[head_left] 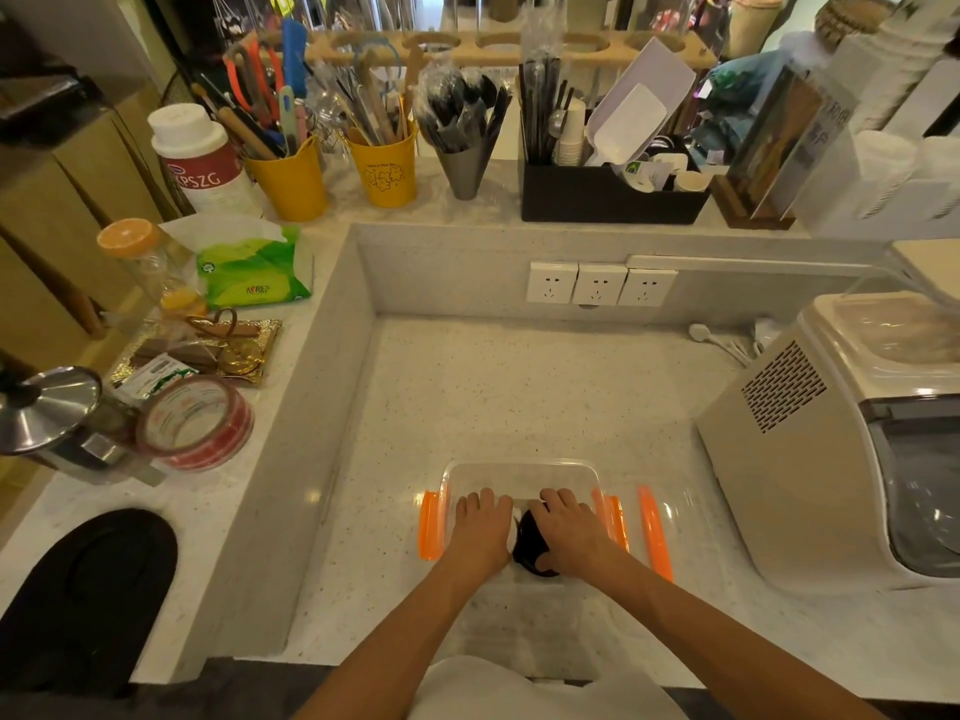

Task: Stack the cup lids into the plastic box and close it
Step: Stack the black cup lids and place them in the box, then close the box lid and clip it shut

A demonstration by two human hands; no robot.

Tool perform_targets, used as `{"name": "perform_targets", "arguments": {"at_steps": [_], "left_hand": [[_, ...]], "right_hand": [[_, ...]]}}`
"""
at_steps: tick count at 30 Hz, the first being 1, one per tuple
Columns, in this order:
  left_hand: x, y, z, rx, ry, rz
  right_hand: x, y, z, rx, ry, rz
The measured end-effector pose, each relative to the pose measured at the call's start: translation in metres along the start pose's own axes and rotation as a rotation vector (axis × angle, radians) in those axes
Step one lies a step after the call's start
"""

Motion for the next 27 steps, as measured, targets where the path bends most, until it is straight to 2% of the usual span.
{"name": "perform_targets", "arguments": {"at_steps": [8,11,13,15,17,18,21,23,27], "left_hand": [[-0.004,0.004,0.001,0.03,0.0,0.011],[-0.011,0.014,0.008,-0.047,-0.028,0.047],[-0.02,0.026,0.011,-0.096,-0.108,0.199],[-0.034,0.041,0.01,-0.124,-0.167,0.433],[-0.046,0.049,0.0,-0.197,-0.095,0.583],[-0.051,0.05,-0.007,-0.253,-0.021,0.6],[-0.059,0.043,-0.031,-0.419,0.089,0.565],[-0.061,0.041,-0.039,-0.522,0.05,0.525],[-0.059,0.045,-0.043,-0.552,0.005,0.5]], "right_hand": [[-0.003,0.001,-0.001,0.02,-0.013,-0.006],[-0.008,0.013,0.0,0.08,-0.019,0.024],[-0.016,0.024,0.005,0.193,-0.052,0.154],[-0.028,0.034,0.014,0.324,-0.176,0.358],[-0.044,0.037,0.027,0.406,-0.358,0.506],[-0.051,0.035,0.034,0.449,-0.431,0.529],[-0.062,0.019,0.051,0.593,-0.543,0.422],[-0.065,0.008,0.054,0.692,-0.541,0.329],[-0.068,-0.004,0.052,0.841,-0.502,0.267]]}}
Point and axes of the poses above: each hand's wrist, its own x-axis towards the middle knuckle, its own y-axis out of the back of the hand, z = x × y, the point moved 2 cm from there along x, towards the middle knuckle, and after that the axes turned 13 degrees about -x, right-handed, at the moved point
